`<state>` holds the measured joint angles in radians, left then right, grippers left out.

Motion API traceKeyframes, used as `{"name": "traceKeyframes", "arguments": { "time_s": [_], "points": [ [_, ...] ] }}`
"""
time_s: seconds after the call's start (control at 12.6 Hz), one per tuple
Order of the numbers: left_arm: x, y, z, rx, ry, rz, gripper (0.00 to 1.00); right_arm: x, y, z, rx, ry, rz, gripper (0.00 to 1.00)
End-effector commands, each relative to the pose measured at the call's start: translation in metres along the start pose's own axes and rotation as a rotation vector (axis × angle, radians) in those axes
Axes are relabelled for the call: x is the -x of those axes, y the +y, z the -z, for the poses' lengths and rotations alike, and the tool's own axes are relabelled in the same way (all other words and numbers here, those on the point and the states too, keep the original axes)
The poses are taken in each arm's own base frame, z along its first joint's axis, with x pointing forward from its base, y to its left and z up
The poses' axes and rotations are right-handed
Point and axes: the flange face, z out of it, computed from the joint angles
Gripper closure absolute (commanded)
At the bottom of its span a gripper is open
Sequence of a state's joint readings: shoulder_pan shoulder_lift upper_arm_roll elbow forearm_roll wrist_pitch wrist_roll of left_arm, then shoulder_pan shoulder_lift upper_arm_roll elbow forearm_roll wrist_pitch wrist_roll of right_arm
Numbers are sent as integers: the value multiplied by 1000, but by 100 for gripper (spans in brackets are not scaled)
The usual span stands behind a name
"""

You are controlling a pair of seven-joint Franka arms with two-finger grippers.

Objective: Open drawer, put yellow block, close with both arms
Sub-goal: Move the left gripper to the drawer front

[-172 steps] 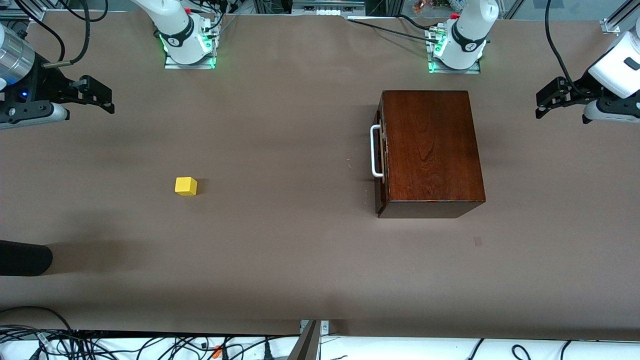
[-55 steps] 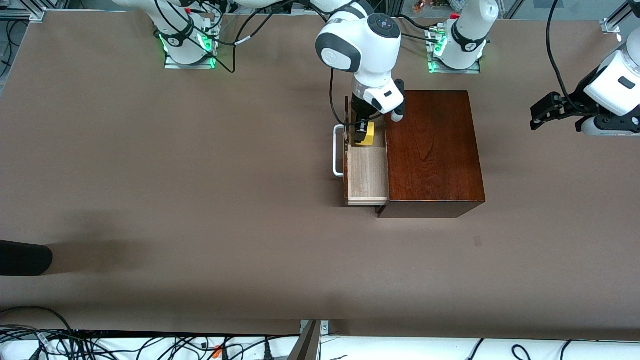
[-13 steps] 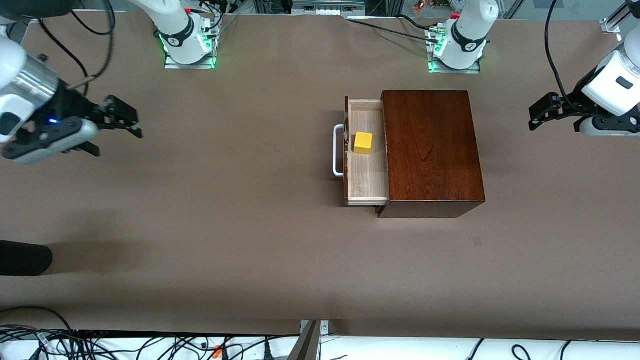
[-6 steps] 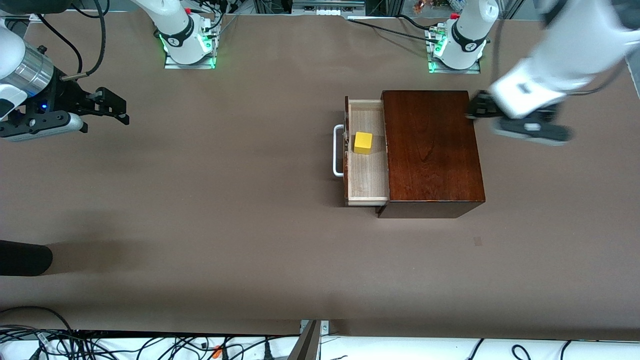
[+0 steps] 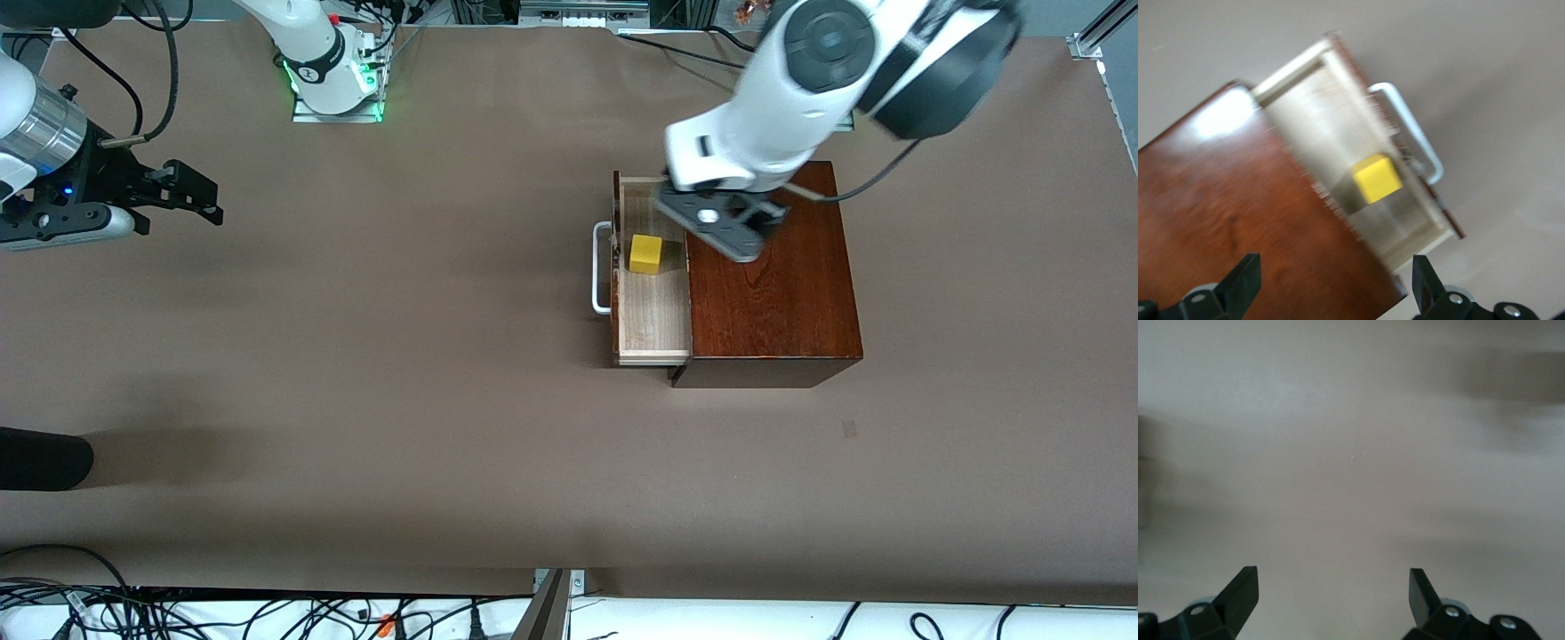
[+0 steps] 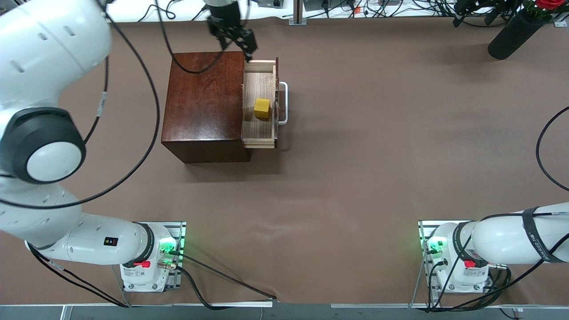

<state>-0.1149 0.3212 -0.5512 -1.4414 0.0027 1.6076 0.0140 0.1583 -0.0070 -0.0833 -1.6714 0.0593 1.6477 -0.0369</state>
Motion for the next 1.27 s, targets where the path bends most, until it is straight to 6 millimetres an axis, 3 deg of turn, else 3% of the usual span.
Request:
{"name": "traceKeyframes", "arguments": {
  "time_s": [0.0,0.16,0.4,0.48,0.64,0.72,0.79,1.19],
  "points": [
    [-35,49,-21,61,22,-174,0,2,8,2,17,6,-21,0],
    [-56,83,-46,63,81,-306,0,-4,19,10,22,28,-37,0],
    [-74,105,-74,7,141,-536,0,-9,16,6,25,19,-46,0],
    [-76,115,-80,-20,135,-588,10,-10,11,8,27,26,-37,0],
    [-82,124,-90,-68,154,-752,72,-9,11,7,25,20,-39,0],
    [-83,127,-97,-70,143,-805,95,-9,12,7,24,19,-40,0],
    [-85,129,-110,-63,125,-837,100,-9,12,7,24,19,-40,0],
    [-91,134,-166,-155,23,-934,100,-8,17,5,17,12,-55,0]
  ]
}}
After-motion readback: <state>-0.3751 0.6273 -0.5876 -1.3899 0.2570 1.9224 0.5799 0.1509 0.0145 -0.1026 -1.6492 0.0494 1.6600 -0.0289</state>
